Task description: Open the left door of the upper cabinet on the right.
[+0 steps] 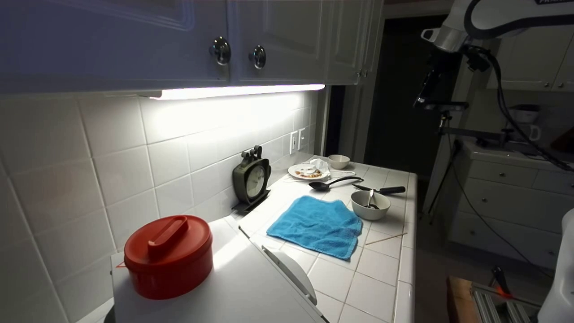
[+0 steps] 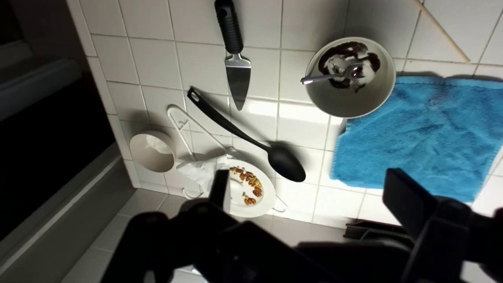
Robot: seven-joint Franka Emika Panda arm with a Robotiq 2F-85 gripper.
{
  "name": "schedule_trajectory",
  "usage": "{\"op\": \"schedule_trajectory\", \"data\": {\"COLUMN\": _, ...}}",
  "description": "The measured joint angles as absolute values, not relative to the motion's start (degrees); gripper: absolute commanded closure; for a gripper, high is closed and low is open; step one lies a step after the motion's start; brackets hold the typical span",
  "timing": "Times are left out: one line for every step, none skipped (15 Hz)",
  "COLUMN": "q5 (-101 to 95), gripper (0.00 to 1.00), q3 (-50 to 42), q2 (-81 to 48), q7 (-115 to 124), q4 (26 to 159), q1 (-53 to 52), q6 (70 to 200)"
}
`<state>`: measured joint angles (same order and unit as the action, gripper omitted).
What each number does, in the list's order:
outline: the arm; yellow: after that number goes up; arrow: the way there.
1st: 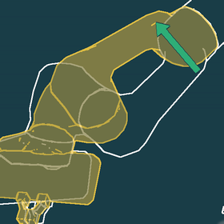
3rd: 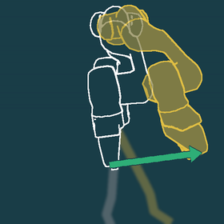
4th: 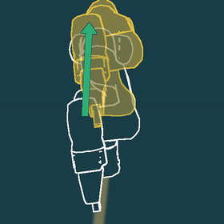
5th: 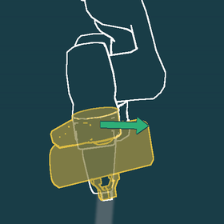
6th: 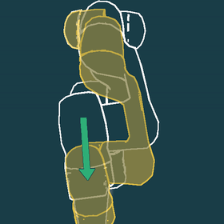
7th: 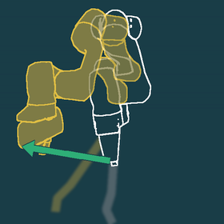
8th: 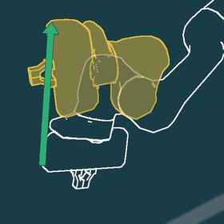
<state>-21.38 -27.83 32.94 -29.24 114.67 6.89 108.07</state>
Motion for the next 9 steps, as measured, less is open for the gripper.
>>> {"op": "schedule_trajectory", "data": {"q5": -19.63, "gripper": 0.0, "q3": -29.31, "q2": 31.72, "q7": -30.51, "q4": 112.99, "q1": 6.78, "q6": 109.8}}
{"op": "schedule_trajectory", "data": {"q5": -17.62, "gripper": 0.0, "q3": -30.64, "q2": 30.38, "q7": -31.9, "q4": 111.25, "q1": 6.58, "q6": 111.94}}
{"op": "schedule_trajectory", "data": {"q5": -15.64, "gripper": 0.0, "q3": -31.68, "q2": 28.99, "q7": -33.15, "q4": 109.57, "q1": 6.38, "q6": 114.0}}
{"op": "schedule_trajectory", "data": {"q5": -13.72, "gripper": 0.0, "q3": -32.48, "q2": 27.46, "q7": -34.29, "q4": 107.82, "q1": 6.18, "q6": 115.77}}
{"op": "schedule_trajectory", "data": {"q5": -11.8, "gripper": 0.0, "q3": -33.19, "q2": 25.8, "q7": -35.22, "q4": 106.01, "q1": 5.94, "q6": 117.26}}
{"op": "schedule_trajectory", "data": {"q5": -9.75, "gripper": 0.0, "q3": -33.9, "q2": 23.91, "q7": -35.9, "q4": 103.98, "q1": 5.69, "q6": 118.46}}
{"op": "schedule_trajectory", "data": {"q5": -7.65, "gripper": 0.0, "q3": -34.53, "q2": 22.08, "q7": -36.28, "q4": 102.02, "q1": 5.58, "q6": 119.23}}
{"op": "schedule_trajectory", "data": {"q5": -5.07, "gripper": 0.0, "q3": -35.27, "q2": 20.05, "q7": -36.52, "q4": 99.81, "q1": 5.52, "q6": 119.6}}
{"op": "schedule_trajectory", "data": {"q5": -2.02, "gripper": 0.0, "q3": -36.13, "q2": 17.92, "q7": -36.76, "q4": 97.38, "q1": 5.49, "q6": 119.63}}
